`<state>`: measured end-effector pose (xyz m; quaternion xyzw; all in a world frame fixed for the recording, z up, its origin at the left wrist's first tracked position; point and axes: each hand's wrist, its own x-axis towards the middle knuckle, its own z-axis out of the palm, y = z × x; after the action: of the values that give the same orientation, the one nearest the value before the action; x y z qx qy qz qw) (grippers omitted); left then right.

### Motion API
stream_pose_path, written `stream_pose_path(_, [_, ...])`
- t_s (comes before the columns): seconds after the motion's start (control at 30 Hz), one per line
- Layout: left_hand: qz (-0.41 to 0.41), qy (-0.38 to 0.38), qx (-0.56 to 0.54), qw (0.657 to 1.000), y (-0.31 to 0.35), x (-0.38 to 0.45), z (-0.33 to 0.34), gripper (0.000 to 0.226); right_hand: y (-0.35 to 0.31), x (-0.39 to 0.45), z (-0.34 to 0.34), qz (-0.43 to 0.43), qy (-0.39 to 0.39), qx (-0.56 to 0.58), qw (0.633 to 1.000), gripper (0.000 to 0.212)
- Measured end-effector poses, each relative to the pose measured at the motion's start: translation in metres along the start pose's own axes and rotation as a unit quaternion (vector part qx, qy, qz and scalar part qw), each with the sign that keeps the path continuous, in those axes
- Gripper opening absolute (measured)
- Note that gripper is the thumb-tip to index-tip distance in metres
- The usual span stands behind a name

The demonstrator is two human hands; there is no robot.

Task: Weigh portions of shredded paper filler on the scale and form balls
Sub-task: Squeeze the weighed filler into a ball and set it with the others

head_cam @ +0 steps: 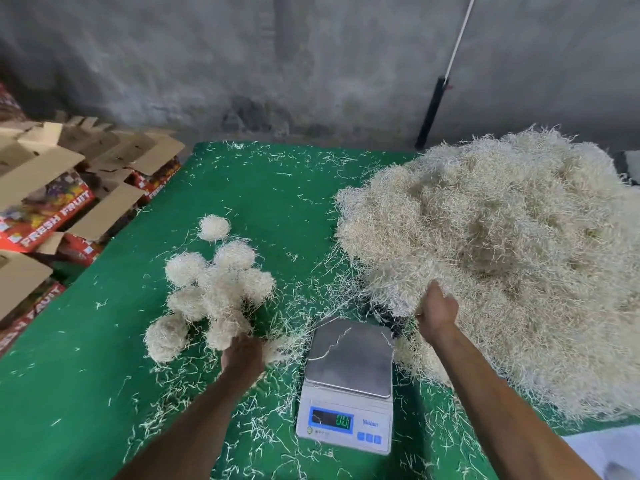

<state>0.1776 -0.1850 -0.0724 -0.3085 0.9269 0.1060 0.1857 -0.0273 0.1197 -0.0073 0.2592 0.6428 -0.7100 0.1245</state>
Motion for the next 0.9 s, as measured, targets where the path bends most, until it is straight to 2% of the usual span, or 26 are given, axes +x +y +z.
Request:
stream_pose_path(0.03, [-0.009, 0.011, -0.039, 0.999, -0.001, -0.001, -0.002, 0.033, -0.002, 0.000, -0.001, 0.007, -0.005, 0.011, 1.000, 0.009])
stream_pose_path(0.1, [-0.009, 0.005, -0.077, 0.997, 0.004, 0.003, -0.013, 0.025, -0.004, 0.002, -0.002, 0.020, -0.007, 0.009, 1.000, 0.034])
stream_pose_path(0.17, [-0.010, -0.016, -0.137, 0.990, 0.005, 0.002, -0.028, 0.017, -0.004, 0.003, -0.003, 0.027, 0.001, 0.012, 1.000, 0.039])
stream_pose_path(0.2, [0.002, -0.020, -0.193, 0.981, 0.002, 0.004, -0.028, 0.035, -0.003, 0.004, -0.003, 0.027, 0.008, 0.011, 1.000, 0.039])
stream_pose_path(0.23, [0.009, -0.023, -0.231, 0.973, 0.000, 0.003, -0.034, 0.032, -0.001, 0.002, -0.002, 0.026, 0.012, 0.018, 0.999, 0.040])
stream_pose_path(0.27, [0.014, -0.005, -0.276, 0.961, -0.004, 0.002, -0.036, 0.011, 0.001, 0.001, -0.002, 0.028, 0.015, 0.020, 0.999, 0.041])
stream_pose_path(0.33, [0.019, 0.025, -0.335, 0.942, -0.007, 0.008, -0.041, 0.033, 0.009, 0.002, -0.004, 0.032, 0.013, 0.022, 0.999, 0.042])
stream_pose_path(0.37, [0.025, 0.032, -0.410, 0.911, -0.006, 0.011, -0.046, 0.041, 0.011, 0.003, -0.005, 0.037, 0.015, 0.024, 0.999, 0.042])
stream_pose_path(0.4, [0.009, 0.027, -0.522, 0.853, 0.001, 0.013, -0.055, 0.044, 0.013, 0.003, -0.007, 0.040, 0.018, 0.022, 0.999, 0.040])
stream_pose_path(0.43, [-0.027, 0.023, -0.643, 0.765, 0.006, 0.017, -0.059, 0.043, 0.015, 0.003, -0.009, 0.042, 0.022, 0.022, 0.999, 0.039])
stream_pose_path(0.47, [-0.076, 0.014, -0.753, 0.654, 0.011, 0.020, -0.063, 0.042, 0.016, 0.003, -0.012, 0.040, 0.025, 0.023, 0.999, 0.036])
stream_pose_path(0.5, [-0.111, -0.021, -0.858, 0.501, 0.014, 0.020, -0.067, 0.043, 0.015, 0.002, -0.014, 0.038, 0.027, 0.027, 0.999, 0.034])
stream_pose_path(0.53, [-0.143, -0.058, -0.909, 0.386, 0.016, 0.020, -0.070, 0.044, 0.015, 0.001, -0.017, 0.035, 0.030, 0.029, 0.999, 0.032])
stream_pose_path(0.57, [-0.166, -0.081, -0.907, 0.378, 0.018, 0.022, -0.072, 0.044, 0.015, 0.000, -0.019, 0.033, 0.033, 0.029, 0.999, 0.030])
stream_pose_path(0.6, [-0.170, -0.071, -0.851, 0.492, 0.017, 0.026, -0.069, 0.042, 0.015, 0.000, -0.022, 0.031, 0.036, 0.025, 0.999, 0.029])
stream_pose_path(0.63, [-0.159, -0.038, -0.755, 0.635, 0.018, 0.028, -0.067, 0.043, 0.015, 0.000, -0.024, 0.031, 0.038, 0.019, 0.999, 0.029])
stream_pose_path(0.67, [-0.136, -0.016, -0.691, 0.710, 0.020, 0.033, -0.061, 0.051, 0.016, 0.000, -0.025, 0.030, 0.037, 0.012, 0.999, 0.029])
stream_pose_path(0.7, [-0.116, -0.054, -0.719, 0.683, 0.025, 0.044, -0.060, 0.065, 0.017, -0.001, -0.025, 0.030, 0.033, 0.008, 0.999, 0.030])
stream_pose_path(0.73, [-0.078, -0.062, -0.701, 0.706, 0.032, 0.046, -0.065, 0.078, 0.018, 0.000, -0.025, 0.027, 0.026, 0.004, 0.999, 0.032])
stream_pose_path(0.83, [-0.026, -0.085, -0.688, 0.720, 0.076, 0.043, -0.087, 0.096, 0.023, 0.001, -0.020, 0.001, -0.007, -0.029, 1.000, 0.038])
stream_pose_path(0.87, [0.015, -0.072, -0.667, 0.742, 0.091, 0.049, -0.096, 0.098, 0.025, 0.002, -0.018, -0.011, -0.022, -0.048, 0.999, 0.038])
stream_pose_path(0.9, [0.066, -0.061, -0.618, 0.781, 0.106, 0.047, -0.106, 0.101, 0.026, 0.002, -0.017, -0.022, -0.041, -0.069, 0.996, 0.039])
